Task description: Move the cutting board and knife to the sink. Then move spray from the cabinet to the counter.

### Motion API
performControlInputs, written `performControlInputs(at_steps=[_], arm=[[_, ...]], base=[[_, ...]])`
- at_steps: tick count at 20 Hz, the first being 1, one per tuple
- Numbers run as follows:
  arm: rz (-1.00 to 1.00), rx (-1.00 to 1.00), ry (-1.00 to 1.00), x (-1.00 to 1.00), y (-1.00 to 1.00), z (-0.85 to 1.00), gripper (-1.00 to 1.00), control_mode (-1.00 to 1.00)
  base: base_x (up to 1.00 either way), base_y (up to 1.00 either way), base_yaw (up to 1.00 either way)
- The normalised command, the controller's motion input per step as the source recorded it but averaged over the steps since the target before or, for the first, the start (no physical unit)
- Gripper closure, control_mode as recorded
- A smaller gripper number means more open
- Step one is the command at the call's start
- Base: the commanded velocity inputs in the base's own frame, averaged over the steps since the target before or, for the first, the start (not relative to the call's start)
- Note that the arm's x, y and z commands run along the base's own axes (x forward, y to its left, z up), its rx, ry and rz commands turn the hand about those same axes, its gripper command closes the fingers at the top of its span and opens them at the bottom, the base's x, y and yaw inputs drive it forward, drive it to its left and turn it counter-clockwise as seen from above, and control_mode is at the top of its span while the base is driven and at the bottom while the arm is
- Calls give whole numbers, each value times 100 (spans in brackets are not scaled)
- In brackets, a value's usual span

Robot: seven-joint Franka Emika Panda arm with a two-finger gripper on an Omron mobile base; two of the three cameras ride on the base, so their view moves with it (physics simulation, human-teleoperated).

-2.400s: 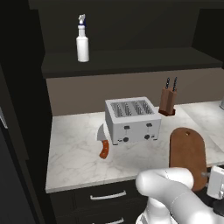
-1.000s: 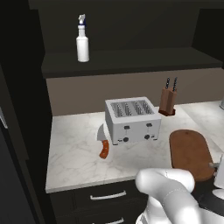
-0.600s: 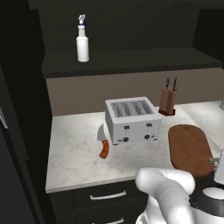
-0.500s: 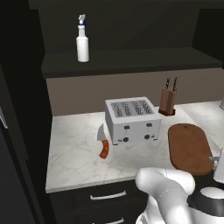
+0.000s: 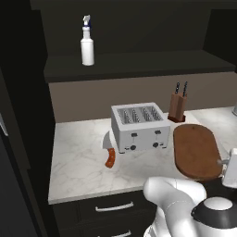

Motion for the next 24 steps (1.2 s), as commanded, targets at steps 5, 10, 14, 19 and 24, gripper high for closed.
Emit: performControlInputs(at_steps=[5,10,14,19,24], arm=[[18,6,0,0,28,37,100,-100],[16,10,0,0,32,32,100,-100],[12,10,0,1,36,26,100,-100],[7,9,-1,10,36,26,100,-100],[6,7,0,14,35,21,100,-100]], base=[[0,0,0],[0,0,0],[0,0,0],[0,0,0],[0,0,0]])
